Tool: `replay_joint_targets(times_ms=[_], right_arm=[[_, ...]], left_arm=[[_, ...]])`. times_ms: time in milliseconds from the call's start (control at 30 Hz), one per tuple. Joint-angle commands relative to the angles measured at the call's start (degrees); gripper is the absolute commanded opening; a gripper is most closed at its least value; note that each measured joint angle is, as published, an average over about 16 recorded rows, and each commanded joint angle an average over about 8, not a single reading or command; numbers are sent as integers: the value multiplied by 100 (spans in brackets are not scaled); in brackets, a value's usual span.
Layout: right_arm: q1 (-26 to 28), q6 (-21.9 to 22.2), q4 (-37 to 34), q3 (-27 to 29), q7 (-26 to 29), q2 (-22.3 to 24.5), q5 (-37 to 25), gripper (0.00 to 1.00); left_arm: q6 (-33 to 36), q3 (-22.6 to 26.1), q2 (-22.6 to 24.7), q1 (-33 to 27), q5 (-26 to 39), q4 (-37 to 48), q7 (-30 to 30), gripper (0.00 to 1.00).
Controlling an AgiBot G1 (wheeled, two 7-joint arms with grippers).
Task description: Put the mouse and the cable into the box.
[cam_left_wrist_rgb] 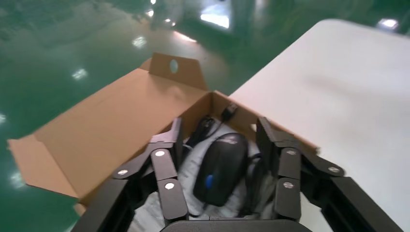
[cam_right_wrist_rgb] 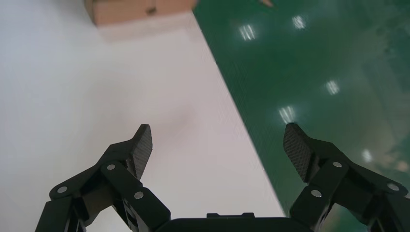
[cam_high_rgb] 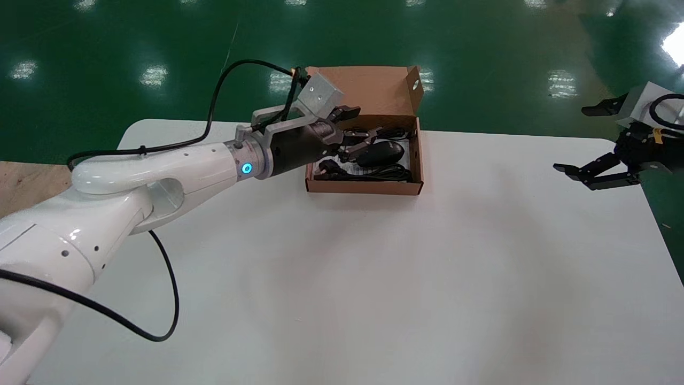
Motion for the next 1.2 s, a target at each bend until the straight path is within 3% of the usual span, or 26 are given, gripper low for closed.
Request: replay_joint_targets(times_ms=[33, 1200], right_arm=[[-102, -62, 125, 83, 118, 28, 97, 100], [-2890, -992, 4155, 2009, 2757, 738, 2089, 100]], left_arm=[[85, -72, -82, 55, 3, -106, -56, 100], [2854, -2749, -2591, 1758, 394, -3317, -1665, 100]])
